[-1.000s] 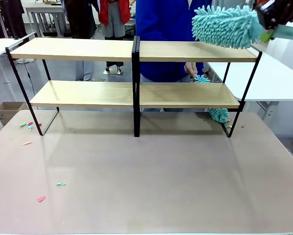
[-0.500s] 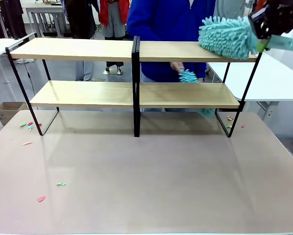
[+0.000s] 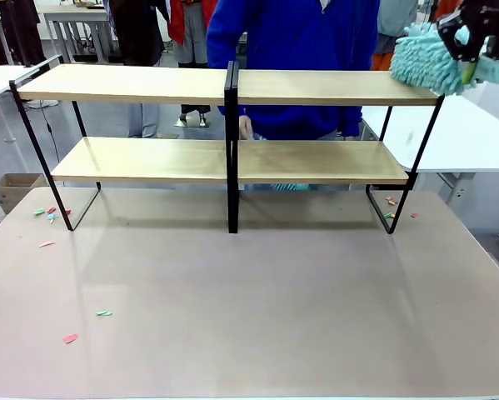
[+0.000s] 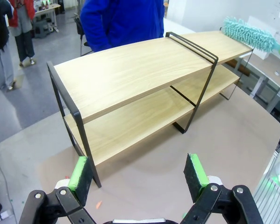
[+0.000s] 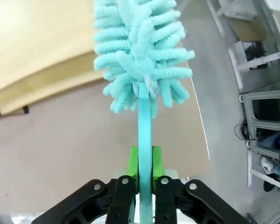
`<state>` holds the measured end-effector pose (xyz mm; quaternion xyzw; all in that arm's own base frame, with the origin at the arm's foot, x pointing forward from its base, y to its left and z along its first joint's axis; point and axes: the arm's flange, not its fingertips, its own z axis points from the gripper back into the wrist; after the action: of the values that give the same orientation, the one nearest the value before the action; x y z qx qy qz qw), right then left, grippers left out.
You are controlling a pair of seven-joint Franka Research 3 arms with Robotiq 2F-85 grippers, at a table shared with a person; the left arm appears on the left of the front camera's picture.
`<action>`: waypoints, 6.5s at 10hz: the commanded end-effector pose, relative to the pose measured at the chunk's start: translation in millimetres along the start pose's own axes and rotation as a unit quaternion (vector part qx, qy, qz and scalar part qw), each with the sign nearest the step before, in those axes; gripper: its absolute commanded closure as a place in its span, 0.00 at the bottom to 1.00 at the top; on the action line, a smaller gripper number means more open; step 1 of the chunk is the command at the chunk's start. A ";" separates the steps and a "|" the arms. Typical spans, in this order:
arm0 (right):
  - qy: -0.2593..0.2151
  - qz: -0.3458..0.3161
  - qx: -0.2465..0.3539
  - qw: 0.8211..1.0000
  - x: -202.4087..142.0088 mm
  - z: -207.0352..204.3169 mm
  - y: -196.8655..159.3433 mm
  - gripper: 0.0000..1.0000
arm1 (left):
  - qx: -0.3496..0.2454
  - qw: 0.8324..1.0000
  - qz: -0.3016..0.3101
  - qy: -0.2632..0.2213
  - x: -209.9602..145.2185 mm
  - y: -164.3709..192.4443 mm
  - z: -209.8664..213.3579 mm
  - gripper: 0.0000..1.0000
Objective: Clean the shelves.
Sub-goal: Clean another randomly selected level of the Shelf with the Duster, then place the Duster on the table.
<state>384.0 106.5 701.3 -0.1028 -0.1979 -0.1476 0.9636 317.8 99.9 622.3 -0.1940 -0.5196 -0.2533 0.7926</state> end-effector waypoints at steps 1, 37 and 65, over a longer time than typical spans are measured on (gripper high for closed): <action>-0.039 0.007 0.025 0.999 8.9 0.3 2.3 0.88 | 0.005 1.000 0.004 0.006 0.7 -1.0 1.3 0.00; 0.192 0.541 0.568 0.590 -56.5 -54.4 -295.9 0.88 | -0.313 0.900 0.116 0.281 -55.7 -31.9 -42.8 0.00; 0.104 0.003 0.794 0.600 -93.3 -264.7 -192.1 0.00 | -0.392 0.749 0.503 0.179 -259.7 -24.3 -176.7 0.00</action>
<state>345.8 -100.9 445.2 0.7071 -0.1834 0.0904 0.6769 349.1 31.4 314.4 -0.6710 -0.0470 -0.0197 0.7397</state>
